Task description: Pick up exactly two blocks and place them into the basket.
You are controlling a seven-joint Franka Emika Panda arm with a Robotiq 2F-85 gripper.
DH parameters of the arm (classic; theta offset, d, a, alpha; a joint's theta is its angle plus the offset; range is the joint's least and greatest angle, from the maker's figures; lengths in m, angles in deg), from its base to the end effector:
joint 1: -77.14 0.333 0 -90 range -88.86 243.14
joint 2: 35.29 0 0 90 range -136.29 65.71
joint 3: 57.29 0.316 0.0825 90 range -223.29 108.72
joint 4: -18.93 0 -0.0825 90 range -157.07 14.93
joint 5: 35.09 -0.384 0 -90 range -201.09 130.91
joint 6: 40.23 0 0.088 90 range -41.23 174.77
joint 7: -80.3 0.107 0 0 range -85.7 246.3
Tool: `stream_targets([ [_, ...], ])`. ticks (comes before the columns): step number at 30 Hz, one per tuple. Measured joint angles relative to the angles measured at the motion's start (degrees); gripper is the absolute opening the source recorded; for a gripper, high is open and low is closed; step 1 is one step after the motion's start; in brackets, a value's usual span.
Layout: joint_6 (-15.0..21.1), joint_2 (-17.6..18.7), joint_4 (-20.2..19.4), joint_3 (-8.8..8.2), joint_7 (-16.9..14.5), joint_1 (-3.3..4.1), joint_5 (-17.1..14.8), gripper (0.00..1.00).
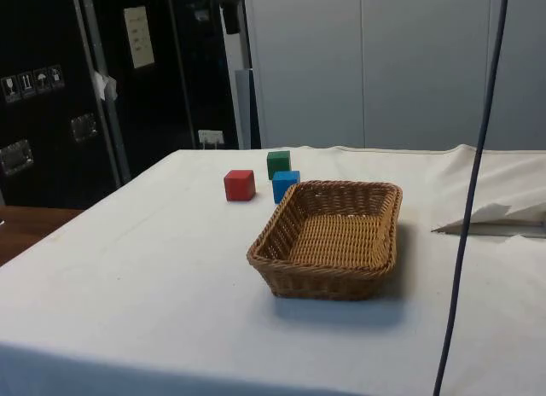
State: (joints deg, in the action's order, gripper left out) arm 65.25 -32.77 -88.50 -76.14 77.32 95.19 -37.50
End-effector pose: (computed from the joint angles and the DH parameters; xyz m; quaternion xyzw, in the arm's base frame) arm 0.5645 -0.0023 0.4794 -0.9991 -0.0125 0.0373 0.0142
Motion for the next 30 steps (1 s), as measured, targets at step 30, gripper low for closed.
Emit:
stream_targets([
  [30,11.92,-2.86,-8.88,-5.39,-9.28,-0.63,1.89,1.0],
])
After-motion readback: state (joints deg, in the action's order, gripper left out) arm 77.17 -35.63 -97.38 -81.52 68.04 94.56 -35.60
